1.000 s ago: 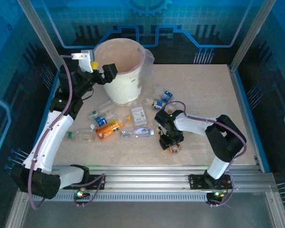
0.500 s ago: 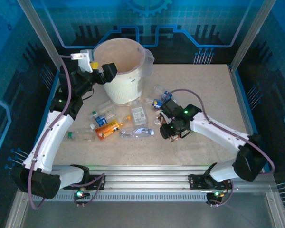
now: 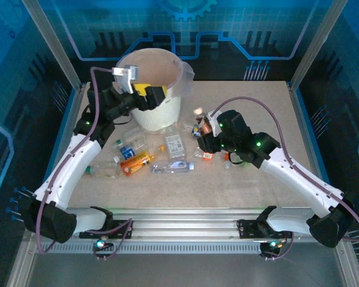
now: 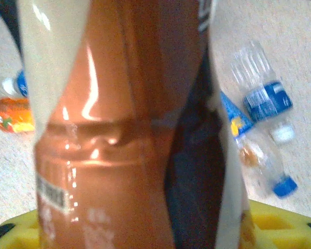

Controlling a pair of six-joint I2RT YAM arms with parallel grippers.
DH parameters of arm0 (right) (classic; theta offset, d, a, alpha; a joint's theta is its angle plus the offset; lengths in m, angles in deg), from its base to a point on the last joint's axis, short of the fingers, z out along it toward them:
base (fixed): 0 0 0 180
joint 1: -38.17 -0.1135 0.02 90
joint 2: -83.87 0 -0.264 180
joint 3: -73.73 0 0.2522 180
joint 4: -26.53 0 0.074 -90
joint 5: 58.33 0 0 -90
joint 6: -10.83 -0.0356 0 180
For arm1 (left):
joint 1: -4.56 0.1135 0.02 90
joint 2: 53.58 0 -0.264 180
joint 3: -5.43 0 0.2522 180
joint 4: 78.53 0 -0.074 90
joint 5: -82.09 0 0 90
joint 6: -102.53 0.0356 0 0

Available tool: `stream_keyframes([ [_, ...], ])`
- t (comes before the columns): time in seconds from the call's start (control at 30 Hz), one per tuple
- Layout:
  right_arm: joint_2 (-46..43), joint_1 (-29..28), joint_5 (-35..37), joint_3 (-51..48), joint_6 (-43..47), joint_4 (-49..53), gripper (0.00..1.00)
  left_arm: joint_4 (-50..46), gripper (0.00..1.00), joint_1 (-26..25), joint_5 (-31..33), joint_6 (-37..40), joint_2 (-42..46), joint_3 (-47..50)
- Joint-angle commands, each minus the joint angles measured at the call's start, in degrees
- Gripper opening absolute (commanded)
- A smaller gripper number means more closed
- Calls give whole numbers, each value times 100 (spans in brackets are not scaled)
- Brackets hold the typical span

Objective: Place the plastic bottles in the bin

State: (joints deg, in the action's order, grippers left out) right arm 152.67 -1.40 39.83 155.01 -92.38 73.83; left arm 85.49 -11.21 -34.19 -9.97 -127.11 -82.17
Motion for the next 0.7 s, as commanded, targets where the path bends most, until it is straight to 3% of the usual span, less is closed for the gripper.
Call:
stream_keyframes([
  [0.0,22,56,-361,89,239,-890,45,248,99,-240,-956,-51,-255,-258],
  [0.33,108,46,-873,181,310,-1301,46,213,91,-715,-1783,37,-855,-685],
  [0.67,160,31,-996,235,302,-1376,47,472,70,-871,-2114,-253,-1220,-868],
])
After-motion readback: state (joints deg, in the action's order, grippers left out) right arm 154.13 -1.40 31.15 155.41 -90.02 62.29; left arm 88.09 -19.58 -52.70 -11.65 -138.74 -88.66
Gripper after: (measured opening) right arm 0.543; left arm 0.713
